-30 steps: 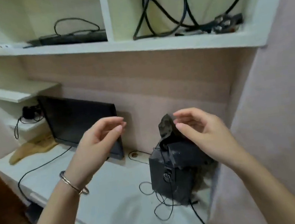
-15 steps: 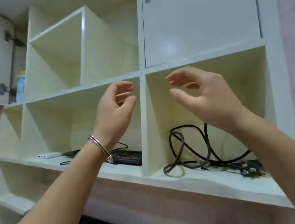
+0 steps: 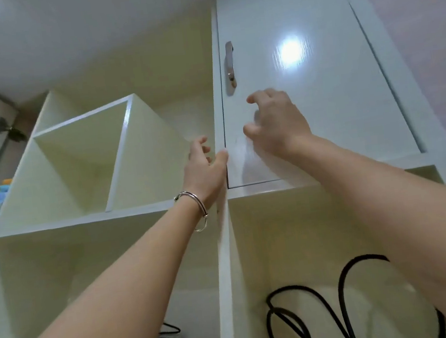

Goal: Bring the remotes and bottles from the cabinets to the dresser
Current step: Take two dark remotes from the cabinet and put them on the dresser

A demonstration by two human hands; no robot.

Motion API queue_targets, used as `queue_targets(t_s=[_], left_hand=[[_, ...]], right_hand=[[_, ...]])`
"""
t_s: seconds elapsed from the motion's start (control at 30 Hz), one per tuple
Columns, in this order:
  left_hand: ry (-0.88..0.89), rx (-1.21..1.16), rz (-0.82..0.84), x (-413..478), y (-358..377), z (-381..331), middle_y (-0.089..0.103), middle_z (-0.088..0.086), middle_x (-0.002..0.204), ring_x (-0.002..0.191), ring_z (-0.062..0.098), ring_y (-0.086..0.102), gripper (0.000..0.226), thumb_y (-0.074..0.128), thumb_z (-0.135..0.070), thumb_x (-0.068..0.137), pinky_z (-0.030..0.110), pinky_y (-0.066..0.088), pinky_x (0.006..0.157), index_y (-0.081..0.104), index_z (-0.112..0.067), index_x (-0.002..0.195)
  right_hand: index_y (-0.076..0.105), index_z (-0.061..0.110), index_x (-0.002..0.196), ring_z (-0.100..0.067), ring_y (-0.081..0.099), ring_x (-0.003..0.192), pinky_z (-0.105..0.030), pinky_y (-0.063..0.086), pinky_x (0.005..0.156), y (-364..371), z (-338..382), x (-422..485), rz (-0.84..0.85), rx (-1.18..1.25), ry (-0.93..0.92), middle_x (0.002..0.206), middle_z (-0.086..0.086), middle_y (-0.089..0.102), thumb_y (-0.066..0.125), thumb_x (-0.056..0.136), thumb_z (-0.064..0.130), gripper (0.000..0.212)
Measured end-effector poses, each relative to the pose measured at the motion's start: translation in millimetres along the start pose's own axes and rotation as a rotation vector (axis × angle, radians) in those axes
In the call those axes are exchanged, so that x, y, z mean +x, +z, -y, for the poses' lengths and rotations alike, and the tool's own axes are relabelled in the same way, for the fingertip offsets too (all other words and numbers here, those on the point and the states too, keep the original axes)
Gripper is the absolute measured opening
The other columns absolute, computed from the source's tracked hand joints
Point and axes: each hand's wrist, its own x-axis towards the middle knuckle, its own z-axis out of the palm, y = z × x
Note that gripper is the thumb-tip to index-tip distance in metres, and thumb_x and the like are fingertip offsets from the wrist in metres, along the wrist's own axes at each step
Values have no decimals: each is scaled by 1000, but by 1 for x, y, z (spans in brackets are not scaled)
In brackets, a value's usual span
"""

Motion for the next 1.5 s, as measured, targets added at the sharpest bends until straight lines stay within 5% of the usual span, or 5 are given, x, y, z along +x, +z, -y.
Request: queue_targets(t_s=[0.53,0.83,0.97,1.23,1.5], left_hand=[[101,16,-48,18,9,18,57,-1,128,114,22,56,43,50,-40,86,37,46,95,43,-32,128],[83,-437,106,8,-5,-5,50,-8,118,85,-12,51,28,52,-26,90,-3,42,72,64,-11,110],[67,-658,117,-5,-8,-20,68,-10,78,74,5,61,19,53,-23,88,16,49,71,69,-18,79],[77,-955,110,-34,-14,-66,59,17,102,100,37,61,40,58,-32,76,55,43,98,63,-1,101],[172,-1089,263,-62,10,-120,63,-7,64,64,8,59,26,39,-23,92,20,48,63,60,-16,77]], right_hand=[[63,17,113,-21,40,130,-33,24,115,25,28,89,-125,-13,267,129,-2,50,50,78,23,37],[50,19,57,-27,45,76,-28,36,58,-19,42,87,-34,315,266,66,1,43,58,65,30,16],[60,24,113,-16,55,108,-33,43,98,-39,38,56,-20,349,57,102,5,52,65,71,34,44],[44,30,132,-12,43,119,-23,34,93,-69,-18,-88,7,69,-119,119,14,46,67,71,46,67],[37,35,122,-20,62,101,-42,58,69,-106,-35,-106,-237,-14,-208,119,0,60,65,76,30,53]])
